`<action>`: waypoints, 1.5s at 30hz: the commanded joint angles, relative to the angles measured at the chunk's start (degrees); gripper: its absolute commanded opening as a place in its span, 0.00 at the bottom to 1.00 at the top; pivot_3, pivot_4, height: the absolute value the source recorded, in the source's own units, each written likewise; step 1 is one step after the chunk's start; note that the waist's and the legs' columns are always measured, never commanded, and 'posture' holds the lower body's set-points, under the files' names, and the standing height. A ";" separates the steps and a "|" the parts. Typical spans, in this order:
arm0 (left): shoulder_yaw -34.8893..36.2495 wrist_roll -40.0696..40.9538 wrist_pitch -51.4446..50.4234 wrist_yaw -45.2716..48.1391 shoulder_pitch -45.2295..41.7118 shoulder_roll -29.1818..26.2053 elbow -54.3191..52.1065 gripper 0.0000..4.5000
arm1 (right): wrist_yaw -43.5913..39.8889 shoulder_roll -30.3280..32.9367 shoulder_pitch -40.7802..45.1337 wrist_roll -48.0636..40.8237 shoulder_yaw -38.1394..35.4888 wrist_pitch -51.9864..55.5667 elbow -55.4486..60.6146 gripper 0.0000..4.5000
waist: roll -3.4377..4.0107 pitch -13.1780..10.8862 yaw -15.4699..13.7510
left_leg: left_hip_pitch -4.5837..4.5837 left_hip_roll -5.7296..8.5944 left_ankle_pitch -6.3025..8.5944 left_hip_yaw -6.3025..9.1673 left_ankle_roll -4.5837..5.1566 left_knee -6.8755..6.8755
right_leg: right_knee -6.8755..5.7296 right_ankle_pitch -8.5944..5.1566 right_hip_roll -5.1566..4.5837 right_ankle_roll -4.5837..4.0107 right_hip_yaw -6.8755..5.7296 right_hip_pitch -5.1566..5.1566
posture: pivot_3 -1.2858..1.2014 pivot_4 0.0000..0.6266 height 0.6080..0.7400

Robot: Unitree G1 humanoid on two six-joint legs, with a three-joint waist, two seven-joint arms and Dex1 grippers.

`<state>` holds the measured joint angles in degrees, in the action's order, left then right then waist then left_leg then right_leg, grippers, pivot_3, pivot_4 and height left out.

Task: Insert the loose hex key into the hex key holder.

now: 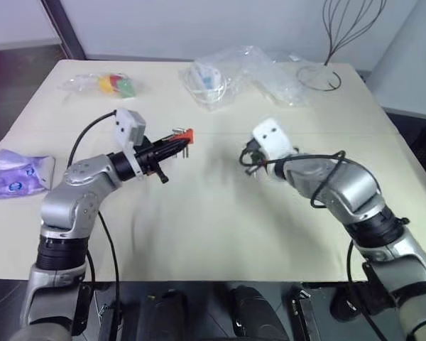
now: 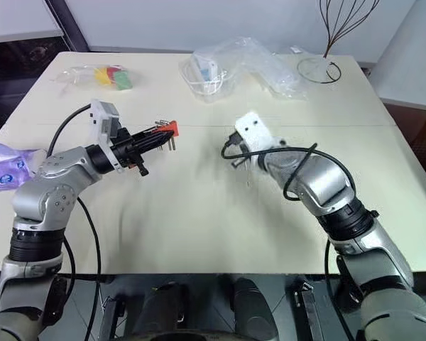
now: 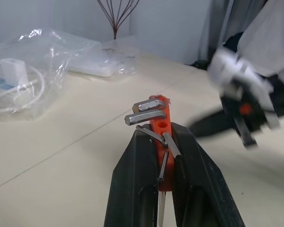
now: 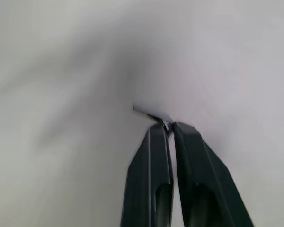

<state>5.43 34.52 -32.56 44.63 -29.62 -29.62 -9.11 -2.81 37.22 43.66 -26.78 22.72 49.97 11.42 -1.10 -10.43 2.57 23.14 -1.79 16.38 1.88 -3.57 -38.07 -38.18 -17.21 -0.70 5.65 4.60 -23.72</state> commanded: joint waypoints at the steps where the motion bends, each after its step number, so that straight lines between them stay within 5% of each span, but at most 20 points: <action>1: 0.64 1.26 -0.26 -0.17 -2.20 0.71 -0.73 0.00 | -2.88 -3.91 -0.99 6.46 -3.58 -14.43 -1.01 0.01 | -0.01 0.01 0.06 | 0.02 -0.01 0.00 0.01 0.00 0.00 | -0.01 0.00 0.01 0.00 0.00 -0.02 | 0.52 0.24 1.00; 8: -0.39 0.11 0.08 0.54 -5.76 2.11 3.11 0.00 | -10.64 -13.16 -2.41 12.92 -7.19 -37.53 -5.07 0.01 | -0.01 0.01 -0.20 | 0.17 -0.01 -0.02 0.00 -0.03 -0.06 | -0.16 0.02 -0.07 0.01 0.00 -0.22 | 0.52 0.24 1.00; 13: -0.81 -1.00 0.72 1.92 -7.35 1.90 5.72 0.00 | -12.40 -18.27 -2.01 17.15 -7.27 -44.22 -6.11 0.01 | -0.01 0.01 -0.10 | 0.17 0.01 -0.02 -0.02 -0.04 -0.07 | -0.17 0.05 -0.10 0.06 0.00 -0.23 | 0.52 0.24 1.00; 45: -1.88 -5.00 2.65 4.35 -7.98 2.31 8.99 0.00 | -18.89 -24.71 -1.29 24.60 -9.96 -44.23 -2.06 0.01 | -0.01 0.01 -0.06 | 0.16 0.02 -0.07 -0.02 -0.12 -0.11 | -0.70 0.05 -0.11 0.05 0.01 -0.46 | 0.52 0.24 1.00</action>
<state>2.98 29.31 -31.35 48.55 -36.09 -27.27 0.49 -21.55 13.04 41.44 -2.18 14.01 5.89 6.61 -1.11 -10.41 2.52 23.30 -1.77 16.32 1.86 -3.69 -38.18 -38.91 -17.16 -0.81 5.70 4.60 -24.19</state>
